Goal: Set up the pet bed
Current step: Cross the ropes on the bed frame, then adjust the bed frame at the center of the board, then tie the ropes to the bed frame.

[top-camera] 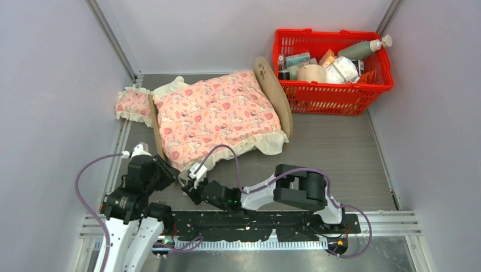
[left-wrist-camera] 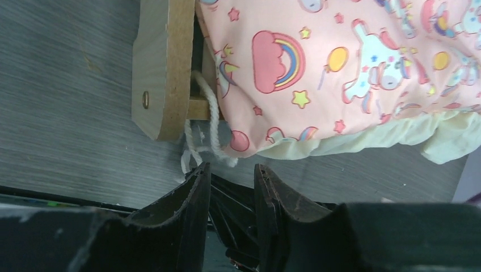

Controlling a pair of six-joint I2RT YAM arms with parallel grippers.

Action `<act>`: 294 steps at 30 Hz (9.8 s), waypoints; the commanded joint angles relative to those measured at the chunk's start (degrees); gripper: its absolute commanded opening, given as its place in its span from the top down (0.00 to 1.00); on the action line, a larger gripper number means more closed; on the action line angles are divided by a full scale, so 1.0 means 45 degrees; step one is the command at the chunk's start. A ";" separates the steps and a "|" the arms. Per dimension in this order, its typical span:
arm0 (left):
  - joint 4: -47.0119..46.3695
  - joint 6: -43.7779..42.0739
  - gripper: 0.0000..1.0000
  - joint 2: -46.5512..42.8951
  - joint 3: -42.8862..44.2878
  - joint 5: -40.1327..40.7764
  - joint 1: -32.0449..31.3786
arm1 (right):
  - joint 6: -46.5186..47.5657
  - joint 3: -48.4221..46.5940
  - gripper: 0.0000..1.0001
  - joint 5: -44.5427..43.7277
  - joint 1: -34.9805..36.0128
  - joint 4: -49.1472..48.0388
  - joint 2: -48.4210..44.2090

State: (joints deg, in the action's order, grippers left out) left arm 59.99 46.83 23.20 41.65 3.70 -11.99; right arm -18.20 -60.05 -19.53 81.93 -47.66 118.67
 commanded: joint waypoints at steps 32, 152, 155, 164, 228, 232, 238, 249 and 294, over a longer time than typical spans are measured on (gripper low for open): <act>-0.5574 -0.1498 1.00 0.6889 0.1334 0.4146 -0.1184 | 0.1326 -0.2148 0.95 0.1181 -0.2188 0.0246 0.1100; -0.3444 -0.3988 0.48 0.0490 -0.1337 -0.0359 0.0187 | -0.1228 -0.0032 0.95 0.2861 -0.1660 -0.0688 -0.0747; -0.3873 -0.3831 0.47 0.0890 -0.1372 -0.0208 0.0164 | -0.1161 -0.0016 0.95 0.2903 -0.1642 -0.0698 -0.0813; -0.5183 -0.3533 0.44 0.2254 -0.2352 0.1063 0.0162 | -0.1206 -0.0127 0.95 0.3139 -0.1644 -0.0757 -0.0871; -0.6422 0.3111 1.00 0.1729 -0.4208 0.4824 0.0164 | 0.0250 -0.1569 0.61 0.2507 -0.5600 0.7576 -0.3251; -0.8135 0.2991 1.00 0.4112 -0.3337 0.5348 0.0202 | 0.0723 -0.3144 0.61 0.2126 -0.6557 0.8020 -0.2186; -0.8402 0.2268 1.00 0.6193 -0.1603 0.5237 0.0398 | 0.1289 -0.5382 0.61 0.2922 -0.7280 0.8393 -0.1090; -0.6034 0.0442 1.00 0.3848 -0.2225 0.2651 0.0636 | 0.0700 -0.1443 0.59 0.3992 -0.5074 0.4140 -0.2799; -0.3925 -0.3224 1.00 0.5576 -0.0525 -0.1125 0.3619 | 0.1522 -0.1233 0.95 0.3724 -0.3128 -0.0045 -0.0345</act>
State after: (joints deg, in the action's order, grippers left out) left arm 41.10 34.09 47.22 37.36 0.95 3.68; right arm -11.53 -65.21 -5.58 67.92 -44.53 123.96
